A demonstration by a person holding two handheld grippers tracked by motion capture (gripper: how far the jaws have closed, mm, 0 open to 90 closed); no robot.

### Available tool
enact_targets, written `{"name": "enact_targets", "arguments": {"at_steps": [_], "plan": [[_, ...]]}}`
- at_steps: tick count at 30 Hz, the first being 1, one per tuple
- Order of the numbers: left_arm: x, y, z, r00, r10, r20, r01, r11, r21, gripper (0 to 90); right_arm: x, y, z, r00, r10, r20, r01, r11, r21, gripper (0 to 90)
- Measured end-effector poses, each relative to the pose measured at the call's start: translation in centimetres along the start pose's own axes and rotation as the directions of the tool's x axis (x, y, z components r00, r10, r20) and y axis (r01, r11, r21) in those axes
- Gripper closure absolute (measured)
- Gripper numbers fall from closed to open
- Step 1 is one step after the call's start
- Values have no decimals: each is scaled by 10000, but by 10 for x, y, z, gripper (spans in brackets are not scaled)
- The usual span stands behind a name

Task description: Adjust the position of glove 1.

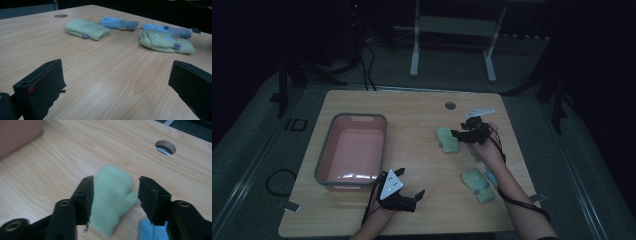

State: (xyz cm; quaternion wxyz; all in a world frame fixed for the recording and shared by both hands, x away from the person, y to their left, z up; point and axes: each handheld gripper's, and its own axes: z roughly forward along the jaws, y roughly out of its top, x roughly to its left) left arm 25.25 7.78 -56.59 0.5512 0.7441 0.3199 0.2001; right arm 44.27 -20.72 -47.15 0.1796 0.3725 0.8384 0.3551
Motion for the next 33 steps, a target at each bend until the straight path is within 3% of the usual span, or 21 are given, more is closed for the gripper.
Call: {"name": "enact_targets", "arguments": {"at_steps": [4,8,11,14,19,21,26,27,33], "plan": [[0,0,0,10000,-4,6,4,10000,-26,4,0,1,16,9986,-535,32,533,9975,469,520],[0,0,0,10000,91,15,-91,10000,-3,4,-1,-2,31,9936,-1094,-275,1110,9917,651,541],[0,0,0,10000,68,23,-68,10000,-16,5,-2,-6,43,9913,-1263,-363,1292,9870,958,537],[0,0,0,10000,28,68,-28,10000,2,5,-4,-9,50,9916,-1257,-318,1286,9850,1147,536],[0,0,0,9999,-40,97,40,10000,-2,4,-9,-15,67,9923,-1039,-672,1122,9846,1343,552],[0,0,0,10000,-34,88,35,10000,-11,4,-8,-18,74,9909,-1112,-764,1223,9795,1600,581],[-1,0,0,9999,86,57,-86,10000,-8,5,-8,-20,77,9921,-841,-930,981,9825,1585,711],[-1,0,0,9999,86,55,-86,10000,-7,5,-5,-20,76,9928,-828,-868,960,9824,1603,808],[0,0,0,10000,10,52,-9,10000,-22,4,6,-20,74,9988,-311,-380,364,9883,1480,853]]}}
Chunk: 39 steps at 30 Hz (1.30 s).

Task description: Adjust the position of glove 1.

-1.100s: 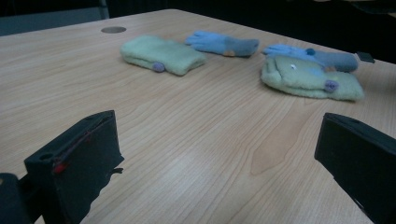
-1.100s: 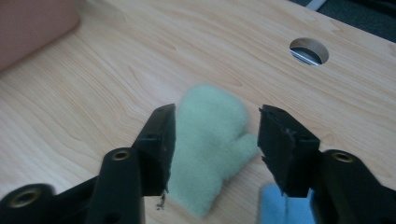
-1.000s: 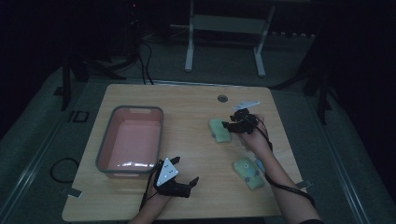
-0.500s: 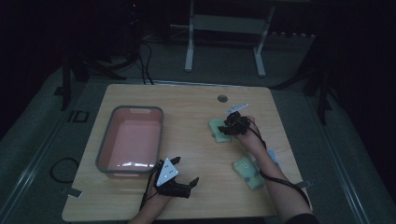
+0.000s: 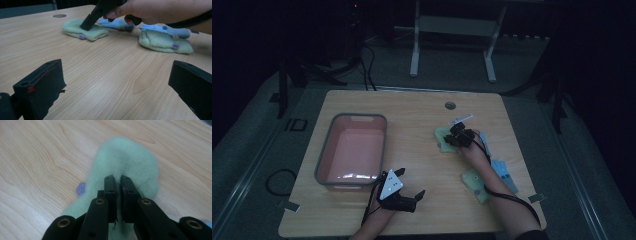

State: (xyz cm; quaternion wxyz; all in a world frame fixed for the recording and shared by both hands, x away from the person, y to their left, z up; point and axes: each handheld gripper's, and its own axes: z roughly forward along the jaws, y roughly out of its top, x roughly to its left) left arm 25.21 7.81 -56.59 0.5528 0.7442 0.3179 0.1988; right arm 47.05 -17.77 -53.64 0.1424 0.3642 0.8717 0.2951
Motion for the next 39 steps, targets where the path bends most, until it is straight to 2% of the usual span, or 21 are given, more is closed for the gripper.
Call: {"name": "enact_targets", "arguments": {"at_steps": [1,4,5,7,8,10,13,14,15,16,17,18,20,22,26,27,30,35,39], "plan": [[0,0,0,10000,-1,5,1,10000,-5,4,4,2,-8,9993,381,-6,-381,9991,-201,856],[0,0,0,10000,-12,18,12,10000,-2,4,11,4,-26,9978,667,-45,-669,9960,-597,856],[0,0,0,10000,-12,18,12,10000,-2,5,11,4,-26,9978,667,-45,-669,9960,-597,856],[0,0,0,10000,-31,0,31,10000,-6,4,21,5,-45,9961,877,-39,-877,9917,-936,857],[0,0,0,10000,-29,-9,29,10000,-11,4,33,4,-58,9961,864,182,-836,9894,-1191,857],[0,0,0,10000,-20,-30,20,10000,-18,4,37,3,-62,9961,842,282,-801,9890,-1248,857],[0,0,-1,10000,-35,-71,35,10000,-56,4,54,-3,-73,9955,882,352,-827,9875,-1340,857],[0,0,0,10000,-11,-74,10,10000,-49,5,64,-7,-79,9946,815,639,-721,9878,-1379,857],[0,0,0,10000,-11,-74,10,10000,-49,5,64,-7,-79,9946,815,639,-721,9878,-1379,857],[0,0,-1,10000,3,-56,-4,10000,-59,4,73,-10,-84,9928,1011,637,-907,9848,-1480,858],[0,0,-1,10000,3,-56,-4,10000,-59,4,73,-10,-84,9928,1011,637,-907,9848,-1480,858],[0,0,-1,10000,-3,-53,3,10000,-58,4,81,-13,-87,9920,1100,622,-995,9834,-1516,857],[0,0,-1,10000,-23,-45,23,10000,-58,4,84,-14,-88,9914,1221,479,-1132,9810,-1575,858],[0,0,-1,10000,-37,-42,37,10000,-69,4,97,-17,-89,9908,1249,524,-1155,9811,-1551,858],[0,0,-1,10000,-11,-40,11,10000,-71,4,107,-20,-89,9872,1530,441,-1442,9766,-1597,857],[0,0,-1,10000,-5,-37,4,10000,-70,5,113,-23,-89,9832,1771,442,-1678,9722,-1634,857],[0,0,-1,10000,-3,-26,3,10000,-84,4,120,-27,-88,9830,1762,509,-1668,9743,-1516,857],[0,0,-1,10000,18,-8,-18,10000,-75,4,128,-35,-84,9772,2038,590,-1929,9691,-1535,857],[1,0,-1,10000,-31,9,31,10000,-94,4,135,-45,-74,9729,2177,782,-2059,9691,-1359,857]]}}
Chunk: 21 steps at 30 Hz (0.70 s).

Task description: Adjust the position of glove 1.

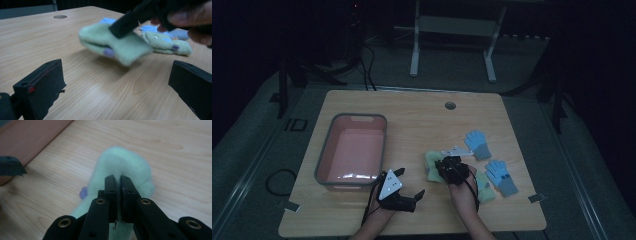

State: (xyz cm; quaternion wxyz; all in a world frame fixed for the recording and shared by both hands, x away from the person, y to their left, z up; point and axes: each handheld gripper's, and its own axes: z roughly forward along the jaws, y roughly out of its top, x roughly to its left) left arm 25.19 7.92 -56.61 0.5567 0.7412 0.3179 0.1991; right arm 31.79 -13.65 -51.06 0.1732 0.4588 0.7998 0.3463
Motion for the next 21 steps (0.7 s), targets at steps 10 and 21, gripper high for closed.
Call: {"name": "enact_targets", "arguments": {"at_steps": [10,21], "plan": [[-1,0,0,10000,73,4,-73,10000,26,4,5,-15,21,9999,63,-102,-58,9989,470,854],[0,0,0,10000,21,11,-21,10000,28,4,3,-22,30,9990,-387,-220,396,9984,395,817]]}}
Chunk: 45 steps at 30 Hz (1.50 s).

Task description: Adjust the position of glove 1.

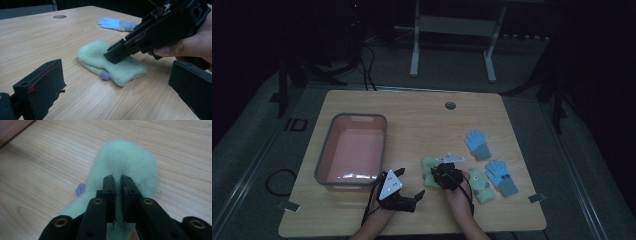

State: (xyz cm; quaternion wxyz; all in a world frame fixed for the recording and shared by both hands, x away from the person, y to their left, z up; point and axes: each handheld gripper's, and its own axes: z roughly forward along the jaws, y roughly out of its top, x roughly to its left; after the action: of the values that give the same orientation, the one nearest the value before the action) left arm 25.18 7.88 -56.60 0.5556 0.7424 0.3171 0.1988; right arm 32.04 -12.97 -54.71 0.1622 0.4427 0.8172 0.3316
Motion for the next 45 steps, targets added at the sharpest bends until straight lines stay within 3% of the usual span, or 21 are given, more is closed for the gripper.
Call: {"name": "enact_targets", "arguments": {"at_steps": [4,5,12,17,20,24,27,34,45], "plan": [[0,0,0,10000,7,9,-7,10000,0,4,-2,3,-4,9993,172,-343,-170,9998,71,745],[0,0,0,10000,16,38,-16,10000,8,4,-3,5,-12,9992,-1,-391,-3,9999,-105,680],[0,0,0,9999,75,106,-75,10000,39,4,-18,7,-38,9974,-712,-104,706,9964,-473,575],[0,0,0,10000,32,48,-32,10000,13,4,-33,5,-50,9952,-949,-242,936,9944,-497,576],[0,0,0,10000,9,55,-9,10000,17,4,-46,-1,-61,9935,-1136,-70,1132,9926,-443,587],[0,0,0,10000,1,64,-1,10000,16,4,-57,-6,-69,9935,-1120,-186,1111,9929,-427,599],[0,0,0,10000,16,55,-16,10000,10,4,-71,-19,-83,9949,-995,-139,987,9940,-472,614],[0,0,0,10000,3,14,-3,10000,9,4,-92,-40,-98,9917,-1287,15,1287,9914,-227,643],[0,0,0,10000,16,-18,-16,10000,20,4,-108,-71,-87,9935,-1140,-52,1141,9930,300,641]]}}
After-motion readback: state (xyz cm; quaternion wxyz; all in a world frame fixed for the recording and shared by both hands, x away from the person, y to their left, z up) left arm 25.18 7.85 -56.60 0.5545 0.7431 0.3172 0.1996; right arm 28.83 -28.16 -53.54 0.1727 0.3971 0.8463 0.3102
